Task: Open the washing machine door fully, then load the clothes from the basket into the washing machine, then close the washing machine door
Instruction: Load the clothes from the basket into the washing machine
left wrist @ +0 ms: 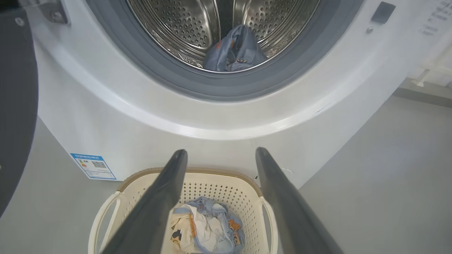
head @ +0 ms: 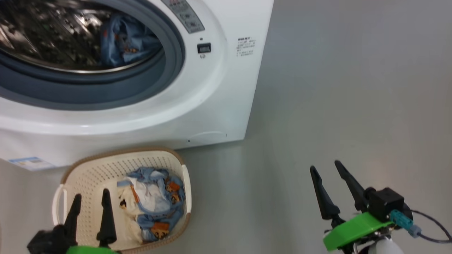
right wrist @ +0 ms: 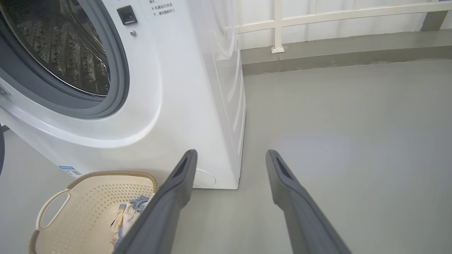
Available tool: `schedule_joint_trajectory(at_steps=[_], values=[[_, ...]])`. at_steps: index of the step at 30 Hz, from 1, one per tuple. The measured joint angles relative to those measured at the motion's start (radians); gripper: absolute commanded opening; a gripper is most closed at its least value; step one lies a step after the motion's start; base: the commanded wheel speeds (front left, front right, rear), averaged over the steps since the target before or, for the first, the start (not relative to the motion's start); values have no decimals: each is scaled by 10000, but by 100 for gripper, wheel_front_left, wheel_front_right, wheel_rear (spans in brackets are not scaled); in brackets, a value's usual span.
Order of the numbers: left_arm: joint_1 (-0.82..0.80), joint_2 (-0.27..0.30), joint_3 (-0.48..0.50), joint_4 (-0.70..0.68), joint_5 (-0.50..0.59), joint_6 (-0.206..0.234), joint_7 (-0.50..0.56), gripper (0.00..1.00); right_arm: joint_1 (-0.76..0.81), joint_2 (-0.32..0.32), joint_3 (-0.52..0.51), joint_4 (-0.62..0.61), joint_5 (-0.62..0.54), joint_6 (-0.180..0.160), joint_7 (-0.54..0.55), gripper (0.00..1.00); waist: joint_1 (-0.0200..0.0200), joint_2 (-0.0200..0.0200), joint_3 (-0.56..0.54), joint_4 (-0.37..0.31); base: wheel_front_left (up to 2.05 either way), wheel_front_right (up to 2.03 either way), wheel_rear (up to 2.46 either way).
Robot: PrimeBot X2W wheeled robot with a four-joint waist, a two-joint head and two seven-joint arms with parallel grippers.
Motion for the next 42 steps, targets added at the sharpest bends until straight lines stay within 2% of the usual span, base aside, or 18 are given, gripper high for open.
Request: schedule_joint_trajectory(at_steps=[12, 24, 34, 42], values=[[-2309, -33, 205, 2272, 111, -633, 0, 100, -1186, -67, 203, -234, 0, 0, 0, 100, 2, 0, 2050, -180, 0, 0, 0], [-3867, 31, 1127, 4017, 652, -1427, -2, 100, -2027, -58, 502, -593, 274, 0, -2, 100, 1, 0, 3829, -672, 0, 0, 0], [-5023, 731, 1390, 5336, 869, -1714, -2, 100, -2307, -31, 803, -698, 865, 0, -2, 100, 1, 0, 4993, -1288, 0, 0, 0], [-5870, 1379, 1396, 7158, 876, -1789, 48, 100, -2614, -17, 1118, -926, 1361, 0, -2, 100, 0, 0, 5739, -1798, 0, 0, 0]])
